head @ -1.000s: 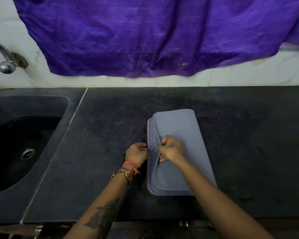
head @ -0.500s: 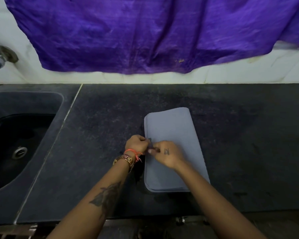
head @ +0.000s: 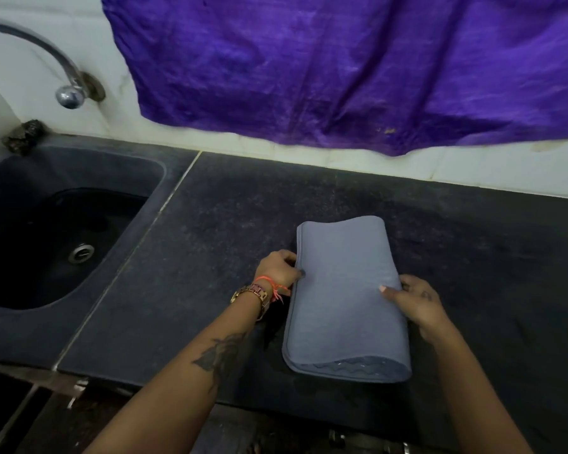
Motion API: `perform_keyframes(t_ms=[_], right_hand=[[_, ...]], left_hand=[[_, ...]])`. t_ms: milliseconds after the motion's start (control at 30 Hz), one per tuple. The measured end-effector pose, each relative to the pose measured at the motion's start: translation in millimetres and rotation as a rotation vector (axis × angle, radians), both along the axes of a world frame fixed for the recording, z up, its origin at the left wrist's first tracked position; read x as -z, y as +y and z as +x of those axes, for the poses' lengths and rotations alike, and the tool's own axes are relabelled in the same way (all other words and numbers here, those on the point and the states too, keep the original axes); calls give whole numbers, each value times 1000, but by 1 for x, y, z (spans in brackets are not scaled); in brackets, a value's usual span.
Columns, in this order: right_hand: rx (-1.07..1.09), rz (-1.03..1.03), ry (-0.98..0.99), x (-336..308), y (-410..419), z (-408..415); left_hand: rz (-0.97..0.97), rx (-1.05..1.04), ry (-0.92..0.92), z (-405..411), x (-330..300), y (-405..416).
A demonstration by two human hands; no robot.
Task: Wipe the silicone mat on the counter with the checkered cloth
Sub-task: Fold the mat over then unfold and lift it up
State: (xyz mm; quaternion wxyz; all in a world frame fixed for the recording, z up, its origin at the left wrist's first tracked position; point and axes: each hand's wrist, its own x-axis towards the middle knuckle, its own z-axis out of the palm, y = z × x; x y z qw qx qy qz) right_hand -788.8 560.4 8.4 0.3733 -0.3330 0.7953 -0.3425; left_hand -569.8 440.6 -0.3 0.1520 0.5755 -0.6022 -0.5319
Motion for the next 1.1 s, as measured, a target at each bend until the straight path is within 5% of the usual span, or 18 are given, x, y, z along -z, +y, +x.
perform_keyframes(t_ms=[300,667,933,1100], right_hand=[[-341,-170,86,-33,-61,33],[-859,-129,354,-57,-168,149],[-926,-105,511,-37,-184,200],[-1001,-70,649,-15,-176,196]], left_hand=[[-21,-400,272,56,-1,26],[-85,-922,412,125,2,71],[-15,-1028,331,149,5,84],[36,-955,86,156,5,85]])
